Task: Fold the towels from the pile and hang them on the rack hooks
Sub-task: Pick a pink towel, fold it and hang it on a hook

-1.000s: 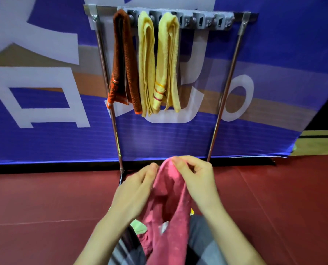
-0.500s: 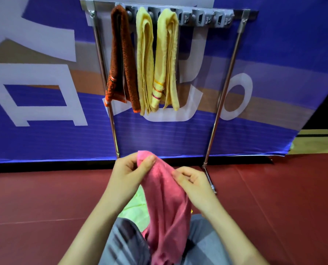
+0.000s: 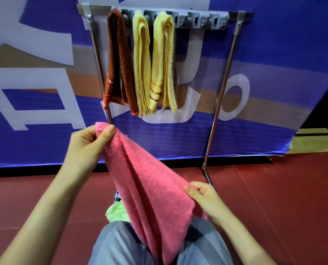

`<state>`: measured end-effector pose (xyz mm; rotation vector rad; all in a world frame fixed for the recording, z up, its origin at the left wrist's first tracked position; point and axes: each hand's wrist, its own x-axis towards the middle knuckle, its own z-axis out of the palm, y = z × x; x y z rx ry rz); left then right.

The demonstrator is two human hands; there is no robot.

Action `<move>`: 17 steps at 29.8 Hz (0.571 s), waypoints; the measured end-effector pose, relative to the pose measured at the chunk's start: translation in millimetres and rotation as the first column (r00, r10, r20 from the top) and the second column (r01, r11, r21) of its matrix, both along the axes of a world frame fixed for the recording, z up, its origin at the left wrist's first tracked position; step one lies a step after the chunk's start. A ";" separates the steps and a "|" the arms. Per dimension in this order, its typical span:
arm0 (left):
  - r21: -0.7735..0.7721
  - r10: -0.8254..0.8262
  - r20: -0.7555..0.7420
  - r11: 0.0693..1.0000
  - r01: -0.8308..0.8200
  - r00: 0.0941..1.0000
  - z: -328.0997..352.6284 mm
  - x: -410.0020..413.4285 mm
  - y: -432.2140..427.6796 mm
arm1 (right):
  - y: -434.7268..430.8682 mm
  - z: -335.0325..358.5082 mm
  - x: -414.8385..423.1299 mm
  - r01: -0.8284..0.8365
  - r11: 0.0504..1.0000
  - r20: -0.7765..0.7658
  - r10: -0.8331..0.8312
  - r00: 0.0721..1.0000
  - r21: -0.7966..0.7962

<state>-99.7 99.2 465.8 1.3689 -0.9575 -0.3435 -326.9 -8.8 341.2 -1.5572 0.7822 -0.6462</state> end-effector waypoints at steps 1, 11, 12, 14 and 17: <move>-0.007 0.013 0.001 1.000 -0.013 1.000 -0.6 4.9 0.9 | -3.9 -3.3 -4.9 0.008 1.000 -0.025 -0.008 1.000 0.023; 0.067 0.102 0.022 0.992 -0.103 0.995 -22.8 21.0 11.6 | -33.2 8.3 -26.2 0.147 0.989 -0.111 -0.147 0.983 -0.006; 0.095 0.100 0.036 0.990 -0.103 0.994 -30.9 15.9 10.5 | -34.2 13.2 -23.4 0.169 0.985 -0.079 -0.167 0.983 0.018; 0.158 0.049 0.072 0.986 -0.060 0.996 -49.0 -3.8 4.9 | -32.6 23.5 -12.5 0.175 0.982 -0.012 -0.175 0.985 0.070; 0.236 -0.071 0.091 0.971 0.048 0.993 -77.0 -44.7 -8.5 | -20.3 36.1 11.8 0.125 0.979 0.073 -0.138 0.988 0.161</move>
